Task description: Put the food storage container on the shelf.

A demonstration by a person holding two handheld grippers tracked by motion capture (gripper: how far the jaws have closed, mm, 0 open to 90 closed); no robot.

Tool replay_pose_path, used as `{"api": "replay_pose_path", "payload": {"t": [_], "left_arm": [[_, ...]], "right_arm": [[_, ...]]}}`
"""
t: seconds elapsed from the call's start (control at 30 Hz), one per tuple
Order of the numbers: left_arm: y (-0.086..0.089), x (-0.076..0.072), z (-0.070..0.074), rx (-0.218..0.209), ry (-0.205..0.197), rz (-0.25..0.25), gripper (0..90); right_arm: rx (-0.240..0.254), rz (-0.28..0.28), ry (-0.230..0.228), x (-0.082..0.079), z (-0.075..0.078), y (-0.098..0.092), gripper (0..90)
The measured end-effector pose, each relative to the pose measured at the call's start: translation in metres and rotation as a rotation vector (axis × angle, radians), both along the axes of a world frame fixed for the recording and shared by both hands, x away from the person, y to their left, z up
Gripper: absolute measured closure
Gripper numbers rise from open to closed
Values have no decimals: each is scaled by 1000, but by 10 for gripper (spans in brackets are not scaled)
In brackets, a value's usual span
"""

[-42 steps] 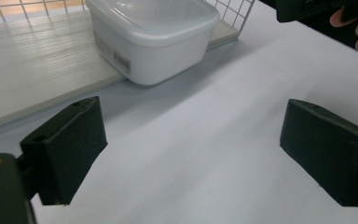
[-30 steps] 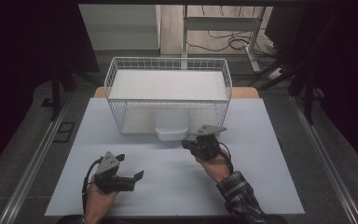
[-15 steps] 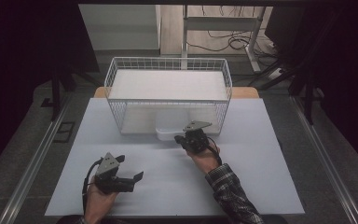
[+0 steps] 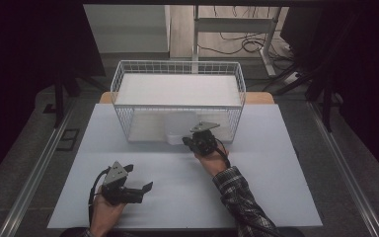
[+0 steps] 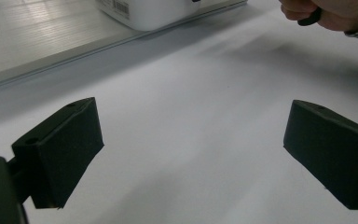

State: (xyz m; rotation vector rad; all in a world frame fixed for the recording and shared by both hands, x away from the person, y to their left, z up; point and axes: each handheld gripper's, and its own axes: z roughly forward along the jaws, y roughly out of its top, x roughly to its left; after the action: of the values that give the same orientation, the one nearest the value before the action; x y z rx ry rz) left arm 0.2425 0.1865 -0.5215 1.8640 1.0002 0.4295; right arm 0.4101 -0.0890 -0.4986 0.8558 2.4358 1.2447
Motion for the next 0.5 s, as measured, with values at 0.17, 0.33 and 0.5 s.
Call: {"api": "replay_pose_path", "payload": {"t": [0.17,0.33,0.5], "left_arm": [[-1,0,-1,4,4,-4,39],[0,0,0,-2,3,-4,39],[1,0,0,-17,1,-7,38]], "right_arm": [[-12,-5,-7,6,-1,6,891],[-17,-17,-12,12,-2,10,892],[-14,-26,-11,17,-3,13,892]]}}
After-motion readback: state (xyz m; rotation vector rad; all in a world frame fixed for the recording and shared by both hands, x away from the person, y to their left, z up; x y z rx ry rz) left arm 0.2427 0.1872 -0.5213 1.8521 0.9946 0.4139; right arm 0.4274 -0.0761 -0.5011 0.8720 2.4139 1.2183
